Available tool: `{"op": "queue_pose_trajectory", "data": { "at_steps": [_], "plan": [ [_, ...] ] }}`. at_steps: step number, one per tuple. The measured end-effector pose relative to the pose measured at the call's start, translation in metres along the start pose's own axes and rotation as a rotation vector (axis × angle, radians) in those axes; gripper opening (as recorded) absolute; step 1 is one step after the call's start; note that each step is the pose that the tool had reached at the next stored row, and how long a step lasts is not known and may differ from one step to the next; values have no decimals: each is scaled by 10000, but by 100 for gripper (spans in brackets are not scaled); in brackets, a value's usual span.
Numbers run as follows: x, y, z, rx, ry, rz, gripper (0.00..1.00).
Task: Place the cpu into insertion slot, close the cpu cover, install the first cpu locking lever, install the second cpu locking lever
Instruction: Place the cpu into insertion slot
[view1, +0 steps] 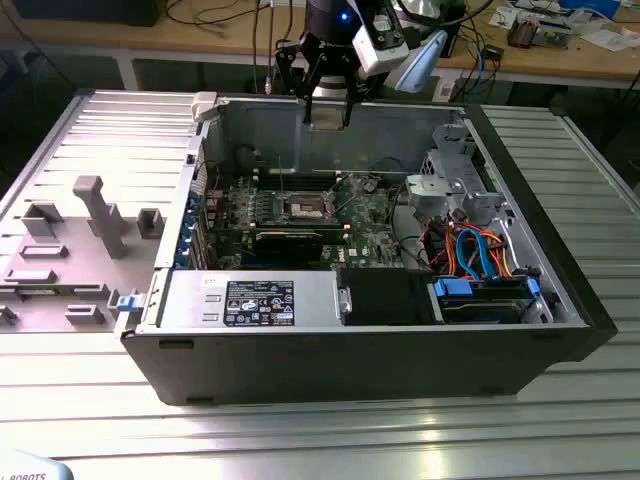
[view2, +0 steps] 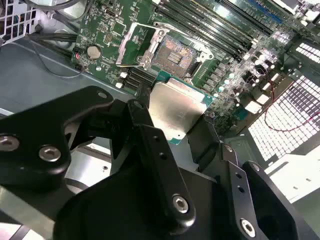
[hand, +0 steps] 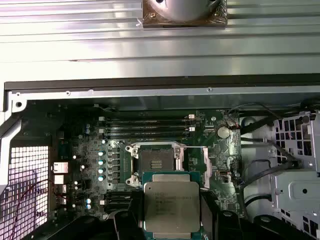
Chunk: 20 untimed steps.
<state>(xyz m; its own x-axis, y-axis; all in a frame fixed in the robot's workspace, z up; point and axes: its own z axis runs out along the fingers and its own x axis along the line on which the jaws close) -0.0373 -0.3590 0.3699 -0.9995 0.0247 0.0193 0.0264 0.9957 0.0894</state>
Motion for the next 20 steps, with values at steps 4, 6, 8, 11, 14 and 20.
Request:
{"op": "queue_pose_trajectory", "data": {
  "at_steps": [4,6,8,11,14,20],
  "plan": [
    [0,0,0,0,0,0,55],
    [0,0,0,0,0,1,55],
    [0,0,1,-1,-6,66,55],
    [0,-1,3,-7,-36,402,55],
    [0,-1,7,-14,-70,791,55],
    [1,-1,8,-15,-72,799,55]
  ]
}}
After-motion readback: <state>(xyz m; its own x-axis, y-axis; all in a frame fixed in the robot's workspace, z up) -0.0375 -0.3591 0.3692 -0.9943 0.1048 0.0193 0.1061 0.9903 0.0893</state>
